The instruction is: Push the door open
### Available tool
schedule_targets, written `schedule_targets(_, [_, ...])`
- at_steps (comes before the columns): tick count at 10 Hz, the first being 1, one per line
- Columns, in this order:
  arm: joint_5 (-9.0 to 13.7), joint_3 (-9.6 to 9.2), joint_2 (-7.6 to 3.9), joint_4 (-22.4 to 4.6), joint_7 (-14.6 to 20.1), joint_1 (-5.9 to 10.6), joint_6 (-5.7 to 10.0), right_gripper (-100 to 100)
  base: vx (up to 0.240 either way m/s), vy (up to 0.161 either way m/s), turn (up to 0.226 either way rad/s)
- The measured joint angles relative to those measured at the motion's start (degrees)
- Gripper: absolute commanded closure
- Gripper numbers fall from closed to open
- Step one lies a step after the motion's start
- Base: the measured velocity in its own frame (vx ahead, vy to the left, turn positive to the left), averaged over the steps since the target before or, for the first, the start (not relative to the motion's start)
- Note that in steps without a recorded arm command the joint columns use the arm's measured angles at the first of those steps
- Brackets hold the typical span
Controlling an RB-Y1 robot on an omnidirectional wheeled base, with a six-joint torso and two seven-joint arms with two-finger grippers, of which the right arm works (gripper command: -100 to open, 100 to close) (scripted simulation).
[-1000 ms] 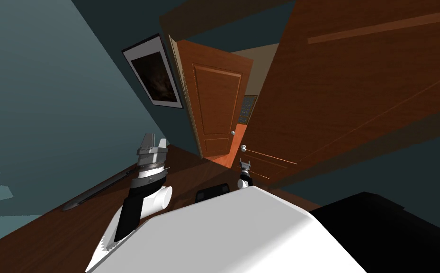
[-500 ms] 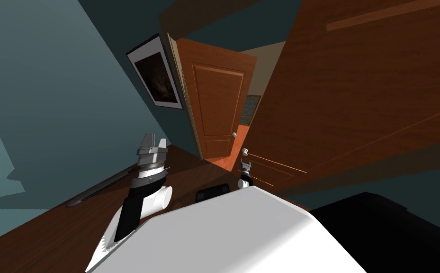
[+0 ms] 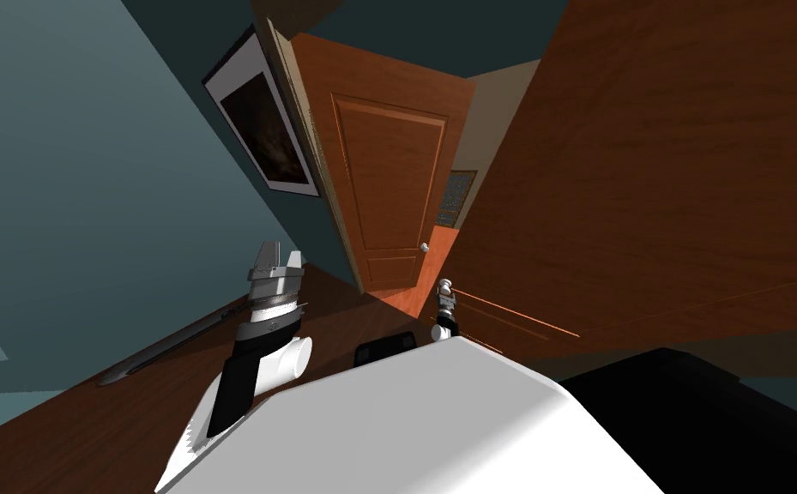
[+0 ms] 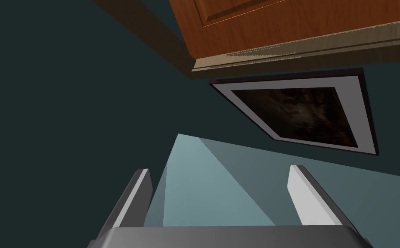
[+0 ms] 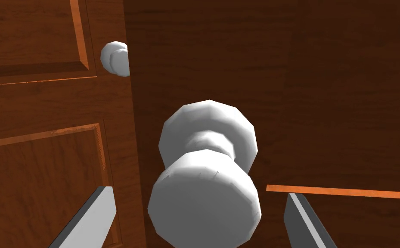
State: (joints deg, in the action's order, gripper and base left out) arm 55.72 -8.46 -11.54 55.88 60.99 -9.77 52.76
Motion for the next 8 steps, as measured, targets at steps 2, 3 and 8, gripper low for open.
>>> schedule_targets(2, [0.05, 0.12, -0.04, -0.26, 0.14, 0.13, 0.06, 100, 0.029, -0.028, 0.009])
schedule_targets(3, [0.02, 0.05, 0.0, -0.21, 0.12, 0.19, 0.02, 100, -0.018, 0.022, -0.002])
schedule_targets(8, [0.09, 0.25, -0.21, -0.23, 0.13, 0.33, -0.09, 100, 0.022, -0.004, 0.003])
